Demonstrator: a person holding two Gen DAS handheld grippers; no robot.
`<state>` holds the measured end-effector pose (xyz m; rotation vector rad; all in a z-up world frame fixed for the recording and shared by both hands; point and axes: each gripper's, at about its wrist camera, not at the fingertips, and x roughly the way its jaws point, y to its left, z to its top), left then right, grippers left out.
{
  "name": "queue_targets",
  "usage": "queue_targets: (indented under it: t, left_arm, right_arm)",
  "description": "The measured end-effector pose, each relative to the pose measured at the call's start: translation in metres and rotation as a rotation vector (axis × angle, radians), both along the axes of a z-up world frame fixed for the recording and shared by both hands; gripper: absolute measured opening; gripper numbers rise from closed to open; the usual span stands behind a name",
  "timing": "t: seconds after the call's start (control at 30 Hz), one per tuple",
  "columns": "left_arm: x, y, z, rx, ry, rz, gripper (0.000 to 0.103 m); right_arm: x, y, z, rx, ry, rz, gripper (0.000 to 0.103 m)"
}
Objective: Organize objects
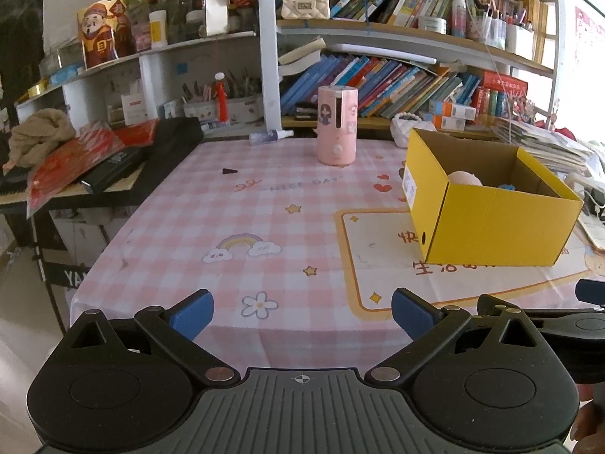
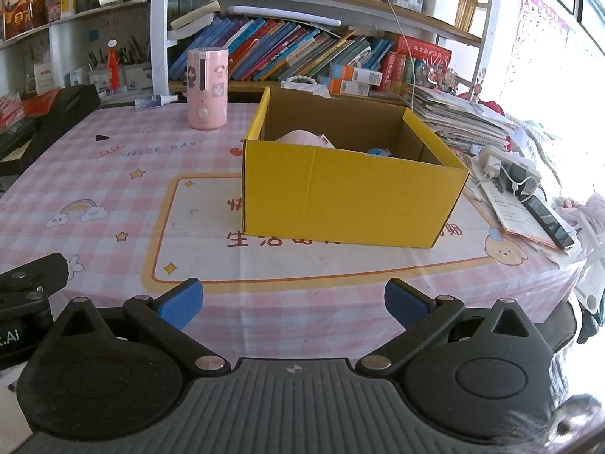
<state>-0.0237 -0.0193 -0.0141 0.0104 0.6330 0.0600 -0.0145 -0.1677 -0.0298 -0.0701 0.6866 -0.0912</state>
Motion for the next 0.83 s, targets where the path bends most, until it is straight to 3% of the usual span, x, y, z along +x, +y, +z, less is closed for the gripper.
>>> queue_targets:
  t: [0.83]
  left_arm:
    - [0.0061,-0.0044,-0.0037,0.013,0.031,0.009,0.102]
  right_arm:
    - [0.0083,-0.0056,-0.0068,0.004,0.036,0.002,0.103]
